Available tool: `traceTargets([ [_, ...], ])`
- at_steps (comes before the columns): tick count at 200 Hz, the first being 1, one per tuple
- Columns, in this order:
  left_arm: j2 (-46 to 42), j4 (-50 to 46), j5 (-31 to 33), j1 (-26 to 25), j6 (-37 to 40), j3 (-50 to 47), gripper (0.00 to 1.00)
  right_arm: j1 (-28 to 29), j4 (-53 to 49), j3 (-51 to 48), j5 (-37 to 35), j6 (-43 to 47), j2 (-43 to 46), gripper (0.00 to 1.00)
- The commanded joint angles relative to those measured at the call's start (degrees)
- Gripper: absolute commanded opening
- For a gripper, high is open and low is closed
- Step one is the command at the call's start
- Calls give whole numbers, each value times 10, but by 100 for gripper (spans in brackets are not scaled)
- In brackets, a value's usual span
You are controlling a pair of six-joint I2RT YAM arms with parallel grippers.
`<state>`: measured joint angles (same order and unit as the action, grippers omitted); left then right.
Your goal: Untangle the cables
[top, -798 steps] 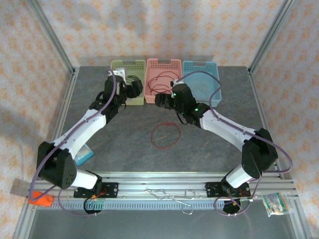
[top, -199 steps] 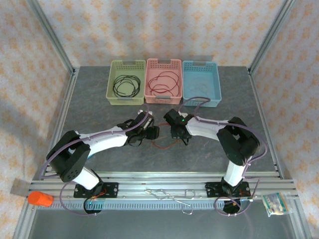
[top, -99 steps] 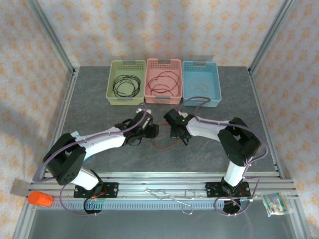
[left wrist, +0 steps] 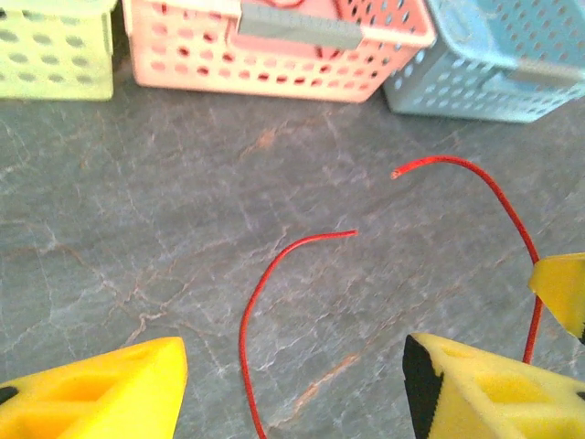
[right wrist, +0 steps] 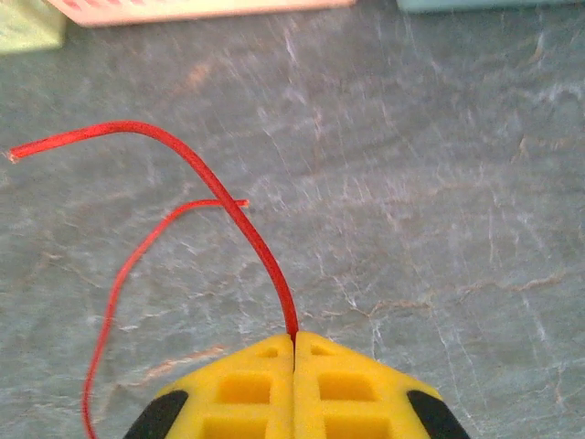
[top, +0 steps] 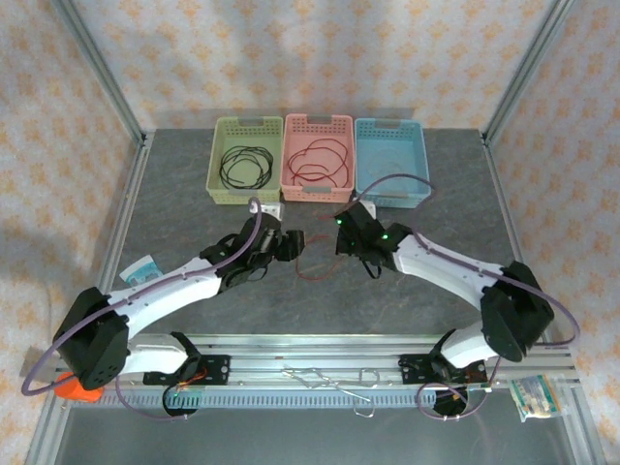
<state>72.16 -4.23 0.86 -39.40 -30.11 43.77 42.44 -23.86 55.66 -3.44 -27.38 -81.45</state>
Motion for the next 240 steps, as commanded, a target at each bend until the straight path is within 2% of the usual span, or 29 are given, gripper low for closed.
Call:
traceTargets([
  [1, -21, 21, 31, -4, -8, -5, 66, -2, 6, 1, -38, 25, 32, 0],
  [71, -42, 33, 34, 9, -16, 17, 66, -2, -20, 74, -65, 68, 92, 0],
  [160, -54, 35, 3, 65, 3, 67, 67, -2, -15, 160, -109, 77, 129, 0],
  [208, -30, 40, -14, 95, 16, 104, 68, -28, 14, 242, -126, 88, 87, 0],
  [240, -3, 40, -11, 114, 22, 134, 67, -72, 27, 304, -80, 85, 27, 0],
])
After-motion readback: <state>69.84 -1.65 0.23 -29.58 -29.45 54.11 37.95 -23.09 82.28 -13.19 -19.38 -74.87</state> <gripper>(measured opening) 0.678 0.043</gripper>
